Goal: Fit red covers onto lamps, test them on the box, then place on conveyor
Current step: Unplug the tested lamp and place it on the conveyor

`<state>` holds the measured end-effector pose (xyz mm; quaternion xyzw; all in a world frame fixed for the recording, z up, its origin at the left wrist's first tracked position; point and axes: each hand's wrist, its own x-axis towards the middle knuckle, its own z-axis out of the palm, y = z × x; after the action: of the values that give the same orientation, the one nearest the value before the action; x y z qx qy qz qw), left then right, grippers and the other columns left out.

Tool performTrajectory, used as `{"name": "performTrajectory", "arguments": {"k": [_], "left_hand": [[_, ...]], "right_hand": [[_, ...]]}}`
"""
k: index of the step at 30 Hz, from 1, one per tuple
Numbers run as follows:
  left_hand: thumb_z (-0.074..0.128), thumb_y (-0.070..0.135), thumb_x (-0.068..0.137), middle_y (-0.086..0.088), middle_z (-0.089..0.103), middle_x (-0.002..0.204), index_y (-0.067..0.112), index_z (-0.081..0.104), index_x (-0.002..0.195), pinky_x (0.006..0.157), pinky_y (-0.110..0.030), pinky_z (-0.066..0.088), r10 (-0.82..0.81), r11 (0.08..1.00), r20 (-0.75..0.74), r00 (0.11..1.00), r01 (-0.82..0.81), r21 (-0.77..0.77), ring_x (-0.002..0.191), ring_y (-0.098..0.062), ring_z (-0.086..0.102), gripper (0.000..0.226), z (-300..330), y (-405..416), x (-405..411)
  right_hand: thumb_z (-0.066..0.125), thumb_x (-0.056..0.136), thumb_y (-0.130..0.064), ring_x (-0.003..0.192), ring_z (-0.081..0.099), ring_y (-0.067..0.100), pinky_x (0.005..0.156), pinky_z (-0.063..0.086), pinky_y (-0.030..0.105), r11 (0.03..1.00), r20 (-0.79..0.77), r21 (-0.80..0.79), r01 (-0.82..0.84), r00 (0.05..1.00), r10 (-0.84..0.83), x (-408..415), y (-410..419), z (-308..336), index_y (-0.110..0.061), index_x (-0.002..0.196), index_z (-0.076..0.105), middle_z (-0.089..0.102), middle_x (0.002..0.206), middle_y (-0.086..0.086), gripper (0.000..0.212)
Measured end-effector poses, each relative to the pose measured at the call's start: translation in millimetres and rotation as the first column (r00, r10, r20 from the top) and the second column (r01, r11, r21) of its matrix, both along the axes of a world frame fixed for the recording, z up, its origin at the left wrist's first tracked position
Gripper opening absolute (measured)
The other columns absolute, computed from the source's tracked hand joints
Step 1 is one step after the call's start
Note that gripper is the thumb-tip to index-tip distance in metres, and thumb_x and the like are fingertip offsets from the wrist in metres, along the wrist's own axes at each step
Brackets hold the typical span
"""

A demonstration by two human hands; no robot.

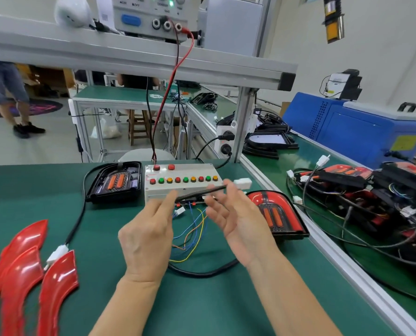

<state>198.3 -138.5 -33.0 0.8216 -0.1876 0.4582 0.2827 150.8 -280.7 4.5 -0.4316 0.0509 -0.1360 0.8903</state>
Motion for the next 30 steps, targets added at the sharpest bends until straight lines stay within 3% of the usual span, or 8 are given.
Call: {"name": "performTrajectory", "arguments": {"k": [4,9,12,15,18,24,28,30], "left_hand": [[0.068,0.003,0.079,-0.002,0.068,0.072,0.010,0.076,0.098,0.036,-0.026,0.038,-0.070,0.997,0.061,0.996,0.069,0.017,0.044,-0.020,0.052,0.022,-3,-3,2],[0.068,0.010,0.077,0.004,0.070,0.078,0.012,0.077,0.094,0.043,-0.025,0.048,-0.242,0.969,-0.030,0.970,0.243,0.047,0.047,-0.013,0.051,0.019,-6,-5,1],[0.067,0.028,0.081,0.013,0.069,0.086,0.019,0.076,0.093,0.057,-0.017,0.043,-0.391,0.909,-0.224,0.893,0.337,-0.246,0.050,-0.005,0.041,0.017,-1,-4,2],[0.064,0.025,0.089,0.013,0.066,0.084,0.023,0.073,0.091,0.066,-0.024,0.040,-0.266,0.862,-0.327,0.907,0.072,-0.502,0.061,-0.007,0.048,0.010,2,9,15],[0.058,0.026,0.091,0.006,0.068,0.089,0.025,0.072,0.098,0.071,-0.029,0.040,-0.048,0.926,-0.620,0.783,-0.198,-0.321,0.076,-0.020,0.056,0.016,-2,22,33],[0.072,0.029,0.080,-0.004,0.073,0.083,0.020,0.075,0.077,0.081,-0.034,0.054,-0.180,0.983,-0.880,0.439,0.042,-0.180,0.083,-0.022,0.065,0.010,-7,8,60],[0.081,0.027,0.074,-0.002,0.071,0.100,0.016,0.074,0.100,0.092,-0.034,0.050,-0.111,0.984,-0.918,0.380,0.174,-0.047,0.095,-0.020,0.065,0.029,-3,0,77],[0.080,0.021,0.074,-0.001,0.071,0.097,0.019,0.075,0.095,0.088,-0.033,0.052,-0.054,0.980,-0.914,0.402,0.199,0.029,0.092,-0.019,0.064,0.021,-4,-4,81]], "right_hand": [[0.051,0.093,-0.032,0.068,0.069,0.012,0.058,0.057,0.021,0.975,0.076,0.216,0.045,0.995,-0.062,9,-3,2,-0.013,0.106,0.059,0.074,0.099,0.010,0.025],[0.045,0.099,-0.036,0.048,0.046,0.004,0.043,0.040,0.015,0.965,0.019,0.175,0.196,0.979,-0.202,15,-19,-8,-0.022,0.111,0.057,0.067,0.073,-0.005,0.022],[0.043,0.101,-0.035,0.050,0.040,0.003,0.045,0.037,0.014,0.974,0.074,0.015,0.227,0.971,-0.227,18,-25,-15,-0.028,0.119,0.055,0.055,0.065,-0.009,0.023],[0.038,0.103,-0.035,0.058,0.037,0.004,0.052,0.038,0.016,0.948,0.114,-0.184,0.261,0.963,-0.243,21,-27,-24,-0.034,0.127,0.049,0.051,0.067,-0.012,0.026],[0.033,0.104,-0.039,0.064,0.034,0.006,0.062,0.035,0.019,0.917,0.151,-0.302,0.260,0.963,-0.223,23,-29,-29,-0.038,0.132,0.042,0.046,0.070,-0.012,0.030],[0.027,0.106,-0.034,0.062,0.035,0.007,0.067,0.029,0.026,0.961,0.139,-0.209,0.180,0.978,-0.153,26,-39,-30,-0.032,0.137,0.043,0.044,0.068,-0.011,0.036],[0.036,0.103,-0.036,0.064,0.038,0.007,0.065,0.029,0.024,0.989,0.151,-0.097,0.109,0.984,-0.093,22,-46,-28,-0.028,0.131,0.052,0.050,0.072,-0.007,0.033],[0.044,0.096,-0.037,0.064,0.039,0.007,0.061,0.032,0.021,0.993,0.161,-0.079,0.084,0.984,-0.070,20,-46,-27,-0.026,0.125,0.056,0.055,0.075,-0.006,0.034]]}}
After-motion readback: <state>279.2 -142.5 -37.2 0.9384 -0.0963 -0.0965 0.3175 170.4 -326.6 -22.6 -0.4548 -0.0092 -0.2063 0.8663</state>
